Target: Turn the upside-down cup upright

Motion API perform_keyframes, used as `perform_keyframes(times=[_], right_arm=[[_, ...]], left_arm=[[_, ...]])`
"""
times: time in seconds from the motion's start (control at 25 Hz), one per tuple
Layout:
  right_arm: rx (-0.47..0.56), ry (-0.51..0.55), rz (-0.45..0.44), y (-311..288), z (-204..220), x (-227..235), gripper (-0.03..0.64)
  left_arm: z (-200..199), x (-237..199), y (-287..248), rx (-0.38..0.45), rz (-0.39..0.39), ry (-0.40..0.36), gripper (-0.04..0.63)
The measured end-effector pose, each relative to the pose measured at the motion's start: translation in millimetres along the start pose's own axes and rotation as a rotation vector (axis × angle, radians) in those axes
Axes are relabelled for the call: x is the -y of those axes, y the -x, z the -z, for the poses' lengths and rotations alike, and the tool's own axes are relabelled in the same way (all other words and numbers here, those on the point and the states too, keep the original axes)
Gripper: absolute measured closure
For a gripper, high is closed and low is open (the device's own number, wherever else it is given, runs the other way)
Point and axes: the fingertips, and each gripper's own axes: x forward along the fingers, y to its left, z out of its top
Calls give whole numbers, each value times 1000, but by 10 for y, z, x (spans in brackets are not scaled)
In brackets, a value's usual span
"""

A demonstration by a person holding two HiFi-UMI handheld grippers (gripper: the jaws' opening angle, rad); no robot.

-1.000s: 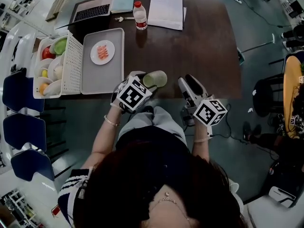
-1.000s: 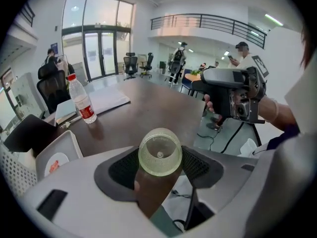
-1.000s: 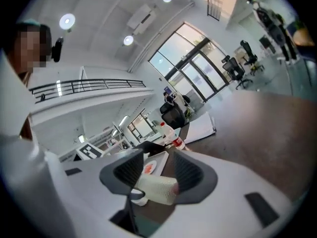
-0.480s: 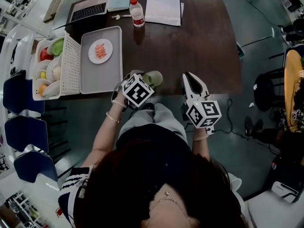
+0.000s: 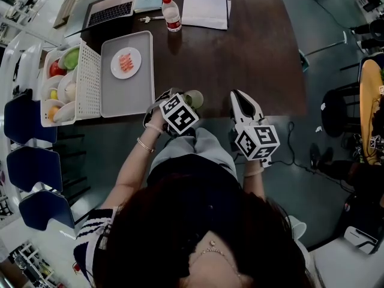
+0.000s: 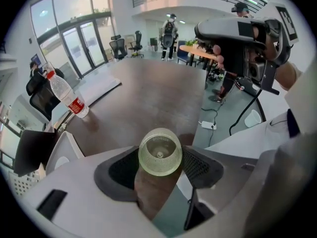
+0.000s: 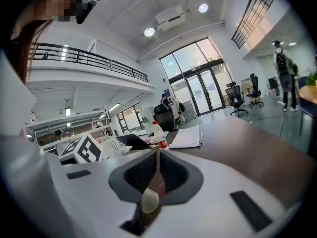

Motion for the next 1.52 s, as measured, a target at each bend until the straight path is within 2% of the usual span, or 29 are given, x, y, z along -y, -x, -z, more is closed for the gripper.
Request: perform_keyframes(times=[0.52, 0.92, 1.2, 1.52], right_arm=[[-11, -29, -2, -6, 21, 27, 580], [-6, -58, 2, 22, 29, 101, 580], [-4, -63, -6, 9, 15, 81, 580], [-5, -66, -14, 25, 30, 60, 580]], left_arm=[[-159, 26, -186, -5, -5, -65, 318], [-248, 22, -235, 80, -10, -51, 318], [-270, 3, -260, 148, -3, -15, 318], [-316, -52, -199, 214, -55, 5, 318]])
